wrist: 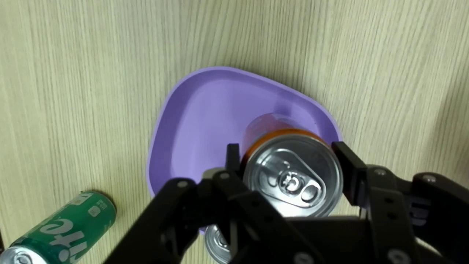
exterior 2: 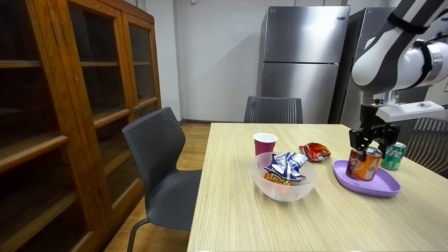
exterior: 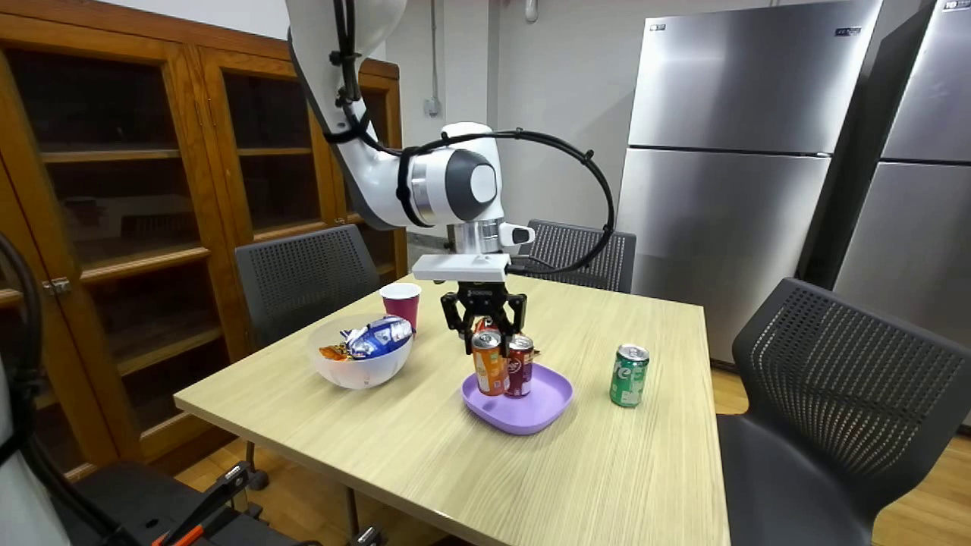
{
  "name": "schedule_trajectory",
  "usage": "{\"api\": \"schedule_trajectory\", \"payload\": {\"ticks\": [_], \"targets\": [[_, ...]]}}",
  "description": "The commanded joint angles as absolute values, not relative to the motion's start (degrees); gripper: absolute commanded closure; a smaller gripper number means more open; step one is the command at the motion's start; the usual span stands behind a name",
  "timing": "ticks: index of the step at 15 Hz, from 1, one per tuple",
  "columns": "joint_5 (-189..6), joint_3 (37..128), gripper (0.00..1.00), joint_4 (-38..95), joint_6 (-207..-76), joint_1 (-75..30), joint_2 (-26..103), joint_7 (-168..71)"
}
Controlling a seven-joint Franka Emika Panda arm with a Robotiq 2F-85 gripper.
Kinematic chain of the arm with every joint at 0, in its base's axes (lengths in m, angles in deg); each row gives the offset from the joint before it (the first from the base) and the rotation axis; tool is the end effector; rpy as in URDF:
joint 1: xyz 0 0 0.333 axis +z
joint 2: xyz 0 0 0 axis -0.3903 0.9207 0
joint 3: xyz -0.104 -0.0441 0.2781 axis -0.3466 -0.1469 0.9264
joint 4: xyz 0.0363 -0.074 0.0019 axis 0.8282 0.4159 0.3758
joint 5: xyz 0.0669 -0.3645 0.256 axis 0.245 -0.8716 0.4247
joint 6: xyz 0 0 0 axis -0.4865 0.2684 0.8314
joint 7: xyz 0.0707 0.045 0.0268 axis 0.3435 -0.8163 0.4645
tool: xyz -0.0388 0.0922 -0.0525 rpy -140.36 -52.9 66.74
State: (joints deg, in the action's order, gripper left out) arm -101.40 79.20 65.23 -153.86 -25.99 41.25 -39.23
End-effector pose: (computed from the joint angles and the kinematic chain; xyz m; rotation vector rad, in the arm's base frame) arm 0.5539 -0.1031 0.1414 2.9827 0.1443 -0.0713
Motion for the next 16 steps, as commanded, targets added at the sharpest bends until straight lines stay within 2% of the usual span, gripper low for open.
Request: {"api": "schedule_trajectory", "payload": {"ticks": [1, 8, 9, 10, 11, 13, 16], "targets": [[-101.8, 79.4, 0.62, 61.8, -150.9, -25.4, 43.6, -41.0], [-101.3, 79.5, 0.62, 59.3, -149.5, -25.4, 46.7, -40.8], [-101.3, 79.5, 0.47, 59.2, -149.4, -25.4, 46.8, -40.8], [-101.3, 79.5, 0.12, 59.3, -149.4, -25.4, 46.7, -40.7], [-101.4, 79.5, 0.11, 59.6, -149.5, -25.4, 46.3, -40.6], [-101.7, 79.4, 0.01, 60.2, -149.6, -25.3, 45.4, -40.5], [-102.6, 78.8, 0.0, 62.1, -149.2, -25.3, 42.4, -40.5]]}}
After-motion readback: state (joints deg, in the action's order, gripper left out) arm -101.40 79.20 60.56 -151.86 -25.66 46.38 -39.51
